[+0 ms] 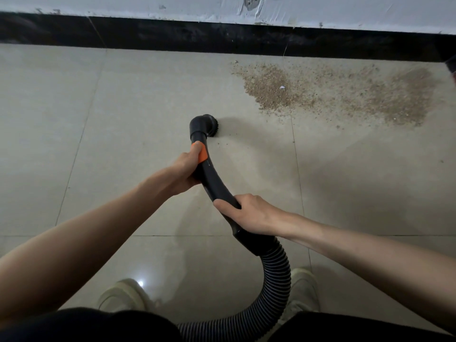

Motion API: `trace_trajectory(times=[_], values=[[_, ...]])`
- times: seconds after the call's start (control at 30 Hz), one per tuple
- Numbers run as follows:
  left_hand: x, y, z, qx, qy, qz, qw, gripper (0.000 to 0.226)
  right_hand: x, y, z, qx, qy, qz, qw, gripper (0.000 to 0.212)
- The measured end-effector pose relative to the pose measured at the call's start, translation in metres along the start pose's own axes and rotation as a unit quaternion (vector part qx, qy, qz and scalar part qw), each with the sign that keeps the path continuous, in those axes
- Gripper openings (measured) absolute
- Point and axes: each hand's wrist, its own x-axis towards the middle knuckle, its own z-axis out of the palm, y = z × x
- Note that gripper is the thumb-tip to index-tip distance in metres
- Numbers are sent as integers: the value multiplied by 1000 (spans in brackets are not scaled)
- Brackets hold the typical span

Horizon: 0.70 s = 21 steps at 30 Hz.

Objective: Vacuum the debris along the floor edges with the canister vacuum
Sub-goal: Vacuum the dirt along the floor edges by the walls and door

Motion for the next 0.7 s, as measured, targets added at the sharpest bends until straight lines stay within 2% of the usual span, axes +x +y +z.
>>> trace_trajectory(times=[0.17,0.37,0.53,0.7], values=[[-8,-6,-10,10,6,5,1000,30,1,-4,4,8,-22,-21,1000,43],[-22,-22,-4,30,-15,-9,999,34,-2,-5,14,161,-76,-11,984,36],[-29,-33,-3,11,-31,-16,999,34,-10,-2,14,267,-156,21,951,33],[-25,-28,6,16,-53,-18,998,37,-14,-3,13,225,-99,15,969,34]])
